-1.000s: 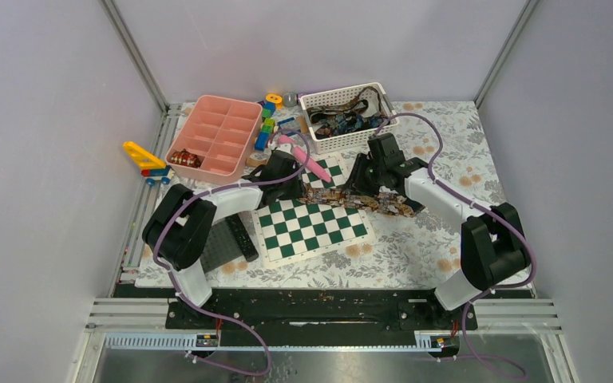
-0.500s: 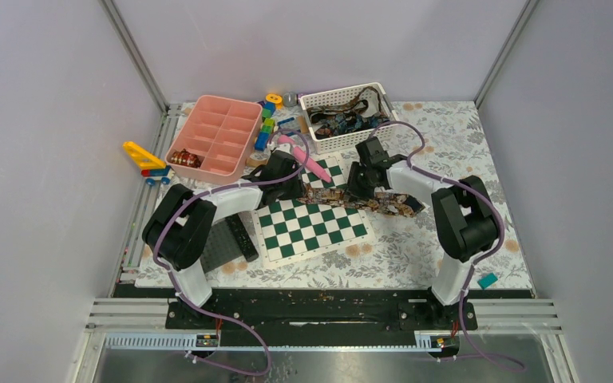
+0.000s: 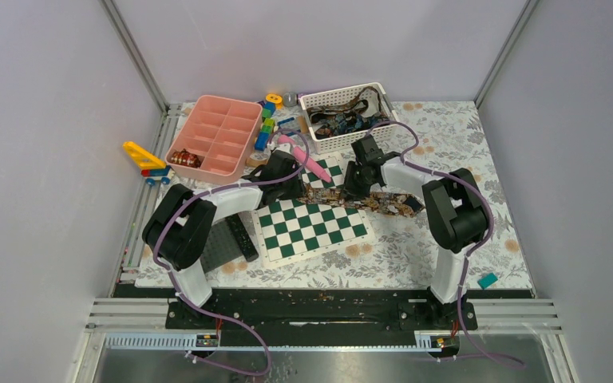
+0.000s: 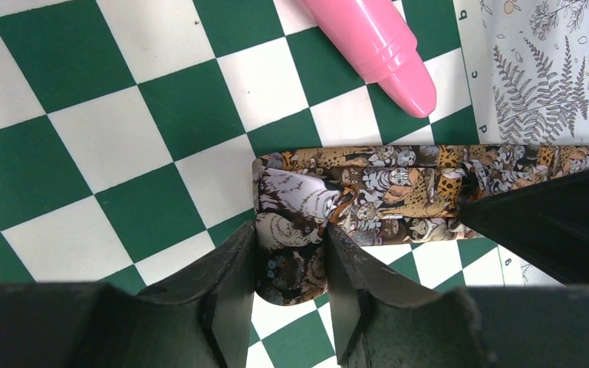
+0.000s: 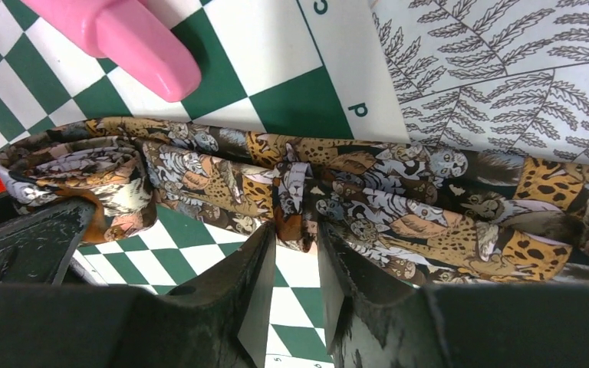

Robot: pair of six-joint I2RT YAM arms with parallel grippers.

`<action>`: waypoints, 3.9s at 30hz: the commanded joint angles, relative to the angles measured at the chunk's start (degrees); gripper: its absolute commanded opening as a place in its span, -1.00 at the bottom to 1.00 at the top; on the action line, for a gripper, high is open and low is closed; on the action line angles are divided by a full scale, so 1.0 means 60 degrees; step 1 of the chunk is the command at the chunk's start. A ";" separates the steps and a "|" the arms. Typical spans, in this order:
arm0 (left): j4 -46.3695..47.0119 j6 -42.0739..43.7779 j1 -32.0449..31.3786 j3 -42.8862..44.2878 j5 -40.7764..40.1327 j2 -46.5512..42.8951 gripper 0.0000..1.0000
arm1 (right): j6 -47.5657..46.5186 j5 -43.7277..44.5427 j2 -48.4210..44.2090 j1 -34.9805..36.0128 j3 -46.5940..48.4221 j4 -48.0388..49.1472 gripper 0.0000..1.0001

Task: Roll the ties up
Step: Roll the tie at the center of the board.

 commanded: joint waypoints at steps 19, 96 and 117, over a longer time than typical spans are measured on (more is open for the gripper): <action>0.1219 -0.0270 0.0024 -0.0257 -0.0133 -0.0607 -0.29 | -0.0123 -0.0166 0.0282 -0.0036 0.0303 -0.0072 -0.88; -0.4064 0.2559 -0.1989 0.4146 -0.6698 0.2257 -0.29 | -0.0464 0.0820 -0.8195 -0.0388 -0.2413 0.0238 0.11; -0.5144 0.2891 -0.2960 0.5407 -0.8338 0.3893 -0.26 | -0.0926 0.1866 -0.9326 -0.0397 -0.2415 -0.0460 0.16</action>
